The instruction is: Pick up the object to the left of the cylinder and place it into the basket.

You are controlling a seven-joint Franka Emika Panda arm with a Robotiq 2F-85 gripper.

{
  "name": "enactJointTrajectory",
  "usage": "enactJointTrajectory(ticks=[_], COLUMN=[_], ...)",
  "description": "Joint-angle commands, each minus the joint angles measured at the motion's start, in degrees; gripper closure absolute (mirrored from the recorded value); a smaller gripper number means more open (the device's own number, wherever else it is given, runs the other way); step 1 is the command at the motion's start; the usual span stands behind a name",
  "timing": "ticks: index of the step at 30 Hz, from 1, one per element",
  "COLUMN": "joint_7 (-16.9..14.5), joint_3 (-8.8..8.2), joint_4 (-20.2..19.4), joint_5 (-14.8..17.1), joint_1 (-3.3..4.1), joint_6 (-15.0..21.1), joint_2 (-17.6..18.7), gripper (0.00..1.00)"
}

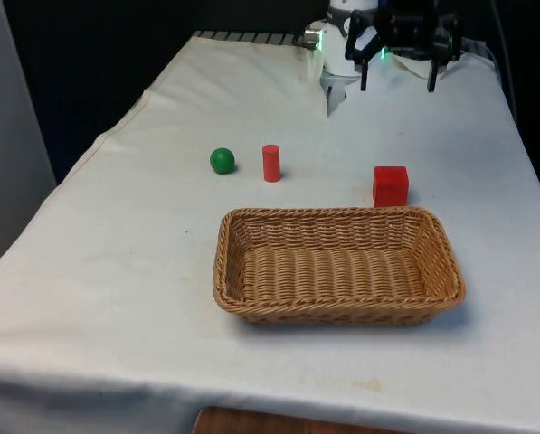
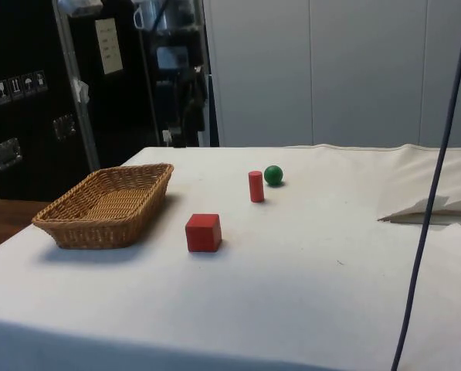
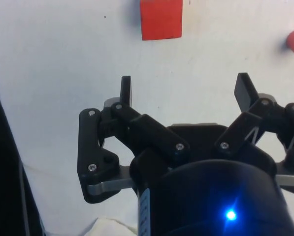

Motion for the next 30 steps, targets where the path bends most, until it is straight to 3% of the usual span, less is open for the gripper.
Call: enactJointTrajectory(ticks=[1, 6, 10, 14, 23, 24, 26, 30], joint_7=[0.17, 0.06, 0.23, 0.11, 0.46, 0.46, 0.57, 0.80], joint_3=[0.11, 0.34, 0.80, 0.92, 1.72, 1.49, 1.89, 2.18], joint_4=[-0.63, -1.49, -2.86, -3.27, -5.39, -5.10, -5.79, -6.02], joint_5=[0.29, 0.00, 0.17, 0.00, 0.40, 0.00, 0.46, 0.34], joint_1=[0.06, 0.00, 0.06, 0.00, 0.00, 0.00, 0.00, 0.00], joint_6=[1.60, 3.15, 6.93, 7.91, 14.55, 13.35, 16.33, 18.51], joint_2=[0.29, 1.09, 2.46, 3.27, 6.30, 5.96, 7.39, 8.94], gripper=[0.00, 0.00, 0.00, 0.00, 0.00, 0.00, 0.00, 0.00])
